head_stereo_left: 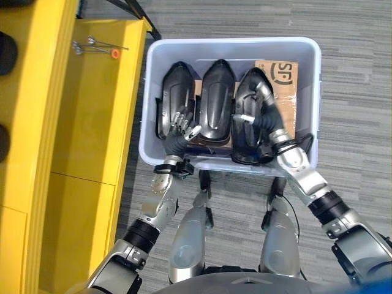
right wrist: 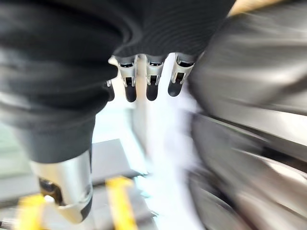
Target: Move parts from the plastic box to the shelf.
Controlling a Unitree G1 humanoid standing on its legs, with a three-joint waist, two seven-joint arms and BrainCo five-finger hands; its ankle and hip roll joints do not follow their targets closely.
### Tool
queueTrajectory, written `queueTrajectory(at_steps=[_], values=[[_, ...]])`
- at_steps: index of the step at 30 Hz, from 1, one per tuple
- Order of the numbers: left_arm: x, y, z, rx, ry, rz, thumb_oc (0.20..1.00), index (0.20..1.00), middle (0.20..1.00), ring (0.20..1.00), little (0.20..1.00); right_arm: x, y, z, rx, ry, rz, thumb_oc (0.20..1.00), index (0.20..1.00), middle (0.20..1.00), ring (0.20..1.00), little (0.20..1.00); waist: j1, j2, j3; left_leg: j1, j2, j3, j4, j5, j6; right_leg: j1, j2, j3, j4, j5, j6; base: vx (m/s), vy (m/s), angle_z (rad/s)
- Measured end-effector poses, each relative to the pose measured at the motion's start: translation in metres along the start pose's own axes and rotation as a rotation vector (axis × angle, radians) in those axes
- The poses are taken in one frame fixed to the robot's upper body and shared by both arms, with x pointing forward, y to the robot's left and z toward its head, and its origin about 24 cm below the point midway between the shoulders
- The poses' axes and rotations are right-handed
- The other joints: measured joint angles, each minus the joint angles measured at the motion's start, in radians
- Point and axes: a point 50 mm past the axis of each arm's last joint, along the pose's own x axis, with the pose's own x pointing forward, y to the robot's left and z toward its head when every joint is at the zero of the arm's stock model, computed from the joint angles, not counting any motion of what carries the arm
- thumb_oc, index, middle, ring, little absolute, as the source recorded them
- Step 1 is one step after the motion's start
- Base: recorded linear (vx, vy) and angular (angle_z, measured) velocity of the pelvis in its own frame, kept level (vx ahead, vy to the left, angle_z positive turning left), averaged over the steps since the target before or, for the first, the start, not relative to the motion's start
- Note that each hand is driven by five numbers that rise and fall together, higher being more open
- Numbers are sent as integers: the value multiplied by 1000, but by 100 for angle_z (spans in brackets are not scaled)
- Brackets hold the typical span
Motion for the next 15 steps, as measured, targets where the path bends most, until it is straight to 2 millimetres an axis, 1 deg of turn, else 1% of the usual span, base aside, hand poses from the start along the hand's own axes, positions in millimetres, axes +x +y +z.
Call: queueTrajectory(at_steps=[2, 7, 9, 10, 13, 15], values=[[-1, 0, -1, 3, 3, 0, 1000, 1000, 1000, 1000, 1000, 0, 0, 3, -5, -23, -9, 1000, 1000, 1000, 1000, 1000, -9, -2, 1, 0, 0, 2, 0, -1, 1, -1, 0, 2, 0, 0, 0, 1, 4, -5], [-1, 0, -1, 21, 1, -6, 1000, 1000, 1000, 1000, 1000, -7, 7, -1, -10, -11, 14, 1000, 1000, 1000, 1000, 1000, -14, -4, 2, -2, 3, 5, -1, -1, 2, -9, 2, 8, 0, 2, -2, 7, 6, -5], [-1, 1, 0, 27, 1, 4, 1000, 1000, 1000, 1000, 1000, -10, 8, 6, -68, -60, 23, 1000, 1000, 1000, 1000, 1000, -16, -7, 4, -7, 3, 9, -1, -1, 2, -19, 3, 15, 0, 3, -2, 8, 6, -5], [-2, 2, 0, 29, 1, 10, 1000, 1000, 1000, 1000, 1000, -11, 9, 6, -91, -66, 22, 1000, 1000, 1000, 1000, 1000, -13, -8, 5, -7, 4, 10, -1, -1, 2, -19, 3, 16, 0, 4, -2, 0, 0, 0], [-2, 2, 0, 44, -1, 14, 1000, 1000, 1000, 1000, 1000, -13, 8, 4, -158, -76, 3, 1000, 1000, 1000, 1000, 1000, -14, -10, 6, -7, 4, 13, -1, -1, 2, -21, 4, 18, 0, 4, -2, 0, 0, 0], [-2, 3, 0, 47, -5, 29, 1000, 1000, 1000, 1000, 1000, -13, 5, -3, -221, -64, -16, 1000, 1000, 1000, 1000, 1000, -14, -10, 6, -7, 5, 16, -1, -1, 2, -21, 5, 18, 0, 4, -3, 0, 0, 0]])
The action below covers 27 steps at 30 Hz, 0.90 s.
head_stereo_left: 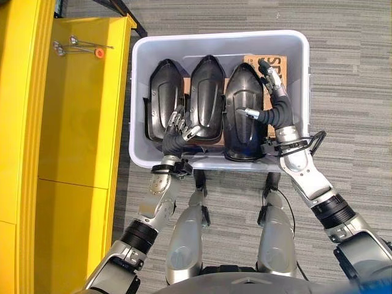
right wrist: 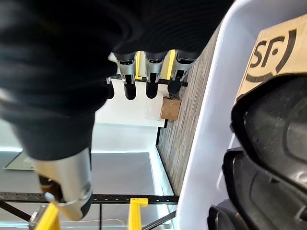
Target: Move parts from the plastic box to the shelf.
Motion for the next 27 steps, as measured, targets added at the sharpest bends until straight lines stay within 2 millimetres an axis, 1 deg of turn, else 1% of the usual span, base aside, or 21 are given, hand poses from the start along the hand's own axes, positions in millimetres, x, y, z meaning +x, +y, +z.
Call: queueTrajectory(at_steps=[1, 3, 5, 8, 13, 15, 18, 20, 21, 22, 24, 25, 27], values=[[0, 0, 1, -1, -9, 1, 1000, 1000, 1000, 1000, 1000, -2, -1, -9, -47, 29, -10, 1000, 1000, 1000, 1000, 1000, 1, 0, 0, 0, 2, 0, 0, 0, 0, 0, 2, 0, 0, 0, 0, 0, 0, 0], [0, 0, 2, -2, -17, 3, 1000, 1000, 1000, 1000, 1000, -4, -3, -16, -103, 55, -28, 1000, 1000, 1000, 1000, 1000, 0, 0, 0, 0, 3, -1, 0, 0, 0, -1, 3, 0, 0, 0, -1, 0, 0, 0], [0, 0, 2, -1, -18, 6, 1000, 1000, 1000, 1000, 1000, -4, -5, -16, -124, 48, -42, 1000, 1000, 1000, 1000, 1000, -1, 0, 0, -1, 4, 0, 0, 0, 0, -2, 4, 0, 0, 0, -1, 0, 0, 0], [0, 2, 2, 2, -19, 26, 1000, 1000, 1000, 1000, 1000, -5, -18, -14, -194, 24, -108, 1000, 1000, 1000, 1000, 1000, -1, 0, 1, -7, 3, 2, 0, 0, 0, -12, 4, 5, 0, 1, -1, 3, 2, -1], [-1, 1, 2, 36, -27, 16, 1000, 1000, 1000, 1000, 1000, -15, -24, -10, -191, 17, -153, 1000, 1000, 1000, 1000, 1000, -11, -2, 5, -8, 4, 12, -1, 0, 0, -17, 5, 11, 0, 1, -1, 1, 2, -3], [-2, 3, 2, 37, -27, 28, 1000, 1000, 1000, 1000, 1000, -16, -25, -5, -198, -9, -161, 1000, 1000, 1000, 1000, 1000, -22, -4, 14, -9, 5, 13, -2, 0, 0, -20, 5, 11, 0, 2, -2, 11, -2, -5], [-3, 4, 1, 37, -26, 34, 1000, 1000, 1000, 1000, 1000, -23, -33, -5, -214, -4, -180, 1000, 1000, 1000, 1000, 1000, -30, -4, 14, -15, 5, 15, -2, 0, 0, -29, 6, 15, 0, 2, -2, 5, 3, -3], [-4, 4, 1, 37, -24, 35, 1000, 1000, 1000, 1000, 1000, -27, -33, -8, -207, 15, -179, 1000, 1000, 1000, 1000, 1000, -32, -4, 15, -15, 5, 16, -2, 0, 0, -30, 6, 15, 0, 2, -2, 0, 0, 0], [-4, 4, 1, 35, -29, 35, 1000, 1000, 1000, 1000, 1000, -33, -29, -18, -159, 74, -157, 1000, 1000, 1000, 1000, 1000, -35, -5, 15, -15, 6, 16, -2, 0, 0, -31, 8, 16, 1, 2, -2, 0, 0, 0], [-4, 4, 2, 35, -31, 35, 1000, 1000, 1000, 1000, 1000, -36, -26, -23, -147, 105, -129, 1000, 1000, 1000, 1000, 1000, -36, -6, 17, -16, 6, 16, -3, 0, 0, -33, 8, 16, 2, 2, -2, 0, 0, 0], [-4, 4, 2, 35, -31, 35, 1000, 1000, 1000, 1000, 1000, -36, -25, -24, -145, 107, -124, 1000, 1000, 1000, 1000, 1000, -37, -6, 18, -16, 6, 17, -2, 0, 0, -34, 8, 16, 3, 2, -2, 0, 0, 0], [-3, 4, 2, 35, -32, 35, 1000, 1000, 1000, 1000, 1000, -38, -25, -30, -134, 135, -121, 1000, 1000, 1000, 1000, 1000, -36, -9, 19, -16, 7, 16, -2, 0, 0, -34, 8, 17, 4, 2, -2, 0, 0, 0], [-3, 3, 2, 34, -32, 34, 1000, 1000, 1000, 1000, 1000, -38, -27, -35, -130, 164, -121, 1000, 1000, 1000, 1000, 1000, -36, -9, 19, -16, 6, 16, -2, 0, 0, -35, 8, 17, 4, 2, -2, 0, 0, 0]])
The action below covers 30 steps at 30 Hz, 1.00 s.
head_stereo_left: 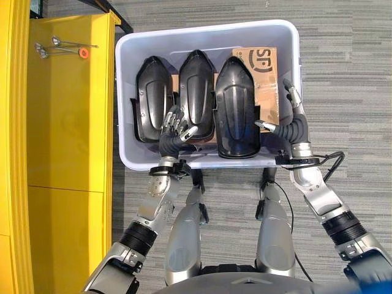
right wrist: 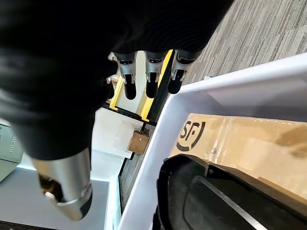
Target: Move parts from the plastic box to the shelf.
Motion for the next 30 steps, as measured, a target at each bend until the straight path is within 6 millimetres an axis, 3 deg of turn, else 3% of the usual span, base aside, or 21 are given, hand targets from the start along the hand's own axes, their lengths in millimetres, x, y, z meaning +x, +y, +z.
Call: queueTrajectory(at_steps=[16, 23, 30], values=[[2, -1, 2, -3, -11, -2, 1000, 1000, 1000, 1000, 1000, 0, 19, -29, 64, 172, 23, 1000, 1000, 1000, 1000, 1000, 7, -6, 11, -32, -2, -1, 18, 0, 0, -35, -2, 8, 20, -1, -2, -1, 0, 0], [6, -4, 5, -5, -24, -11, 1000, 1000, 1000, 1000, 1000, -2, 34, -42, 72, 253, 46, 1000, 1000, 1000, 1000, 1000, 10, 7, 32, -59, -11, 1, 36, -1, 5, -73, -15, 22, 54, -4, -1, -8, 8, 0], [6, -4, 5, -10, -21, -13, 1000, 1000, 1000, 1000, 1000, 11, 33, -48, 63, 280, -24, 1000, 1000, 1000, 1000, 1000, 3, 11, 34, -67, -25, 1, 41, 4, 14, -90, -35, 29, 75, -8, 0, -2, 19, 2]])
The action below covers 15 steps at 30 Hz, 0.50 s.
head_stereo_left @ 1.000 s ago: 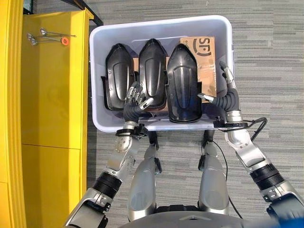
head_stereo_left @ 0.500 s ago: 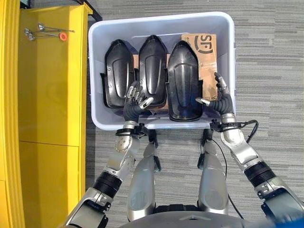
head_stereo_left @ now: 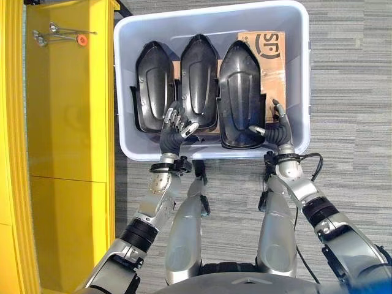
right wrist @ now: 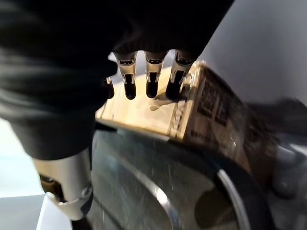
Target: Move parts from the plastic box to the shelf.
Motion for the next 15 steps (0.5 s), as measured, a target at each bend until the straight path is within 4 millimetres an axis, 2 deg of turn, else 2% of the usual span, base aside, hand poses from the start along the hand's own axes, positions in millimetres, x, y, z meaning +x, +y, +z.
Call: queueTrajectory(at_steps=[2, 4, 9, 11, 12, 13, 15], values=[[-1, -1, -2, 0, 10, -7, 1000, 1000, 1000, 1000, 1000, 12, -12, 2, 8, -2, -80, 1000, 1000, 1000, 1000, 1000, 3, 4, 1, -35, -2, 1, 15, 3, 3, -42, -4, 15, 21, 2, -2, 2, 48, -1], [-2, -2, -4, -3, 19, -15, 1000, 1000, 1000, 1000, 1000, 15, -16, 2, 11, -4, -118, 1000, 1000, 1000, 1000, 1000, 5, 11, 3, -38, -7, 7, 15, 3, 4, -54, -10, 20, 32, -1, -3, 2, 17, -1], [-2, -5, -4, -6, 19, -29, 1000, 1000, 1000, 1000, 1000, 28, -19, 11, -12, -28, -167, 1000, 1000, 1000, 1000, 1000, 3, 21, 1, -56, -10, 8, 21, 6, 8, -67, -15, 21, 34, 2, -2, 4, 15, 2], [-1, -7, -4, -5, 18, -37, 1000, 1000, 1000, 1000, 1000, 37, -19, 13, -74, -28, -186, 1000, 1000, 1000, 1000, 1000, 3, 23, 1, -64, -10, 0, 33, 5, 10, -67, -15, 18, 37, 2, -2, 5, 11, 9], [-4, -11, -7, -5, 33, -52, 1000, 1000, 1000, 1000, 1000, 44, -21, 14, -159, -17, -181, 1000, 1000, 1000, 1000, 1000, 12, 24, 0, -65, -10, -4, 35, 5, 9, -68, -17, 14, 47, -2, -4, 15, 36, 9], [-4, -11, -8, -5, 37, -55, 1000, 1000, 1000, 1000, 1000, 42, -14, 14, -221, -35, -143, 1000, 1000, 1000, 1000, 1000, 12, 25, 0, -66, -10, -4, 37, 5, 9, -72, -19, 15, 56, -5, -6, 29, 66, 13], [-4, -14, -8, -6, 36, -64, 1000, 1000, 1000, 1000, 1000, 45, -12, 12, -323, -56, -138, 1000, 1000, 1000, 1000, 1000, 15, 33, -5, -102, -16, -23, 65, 4, 10, -99, -28, 3, 95, -20, -9, 40, 88, 20]])
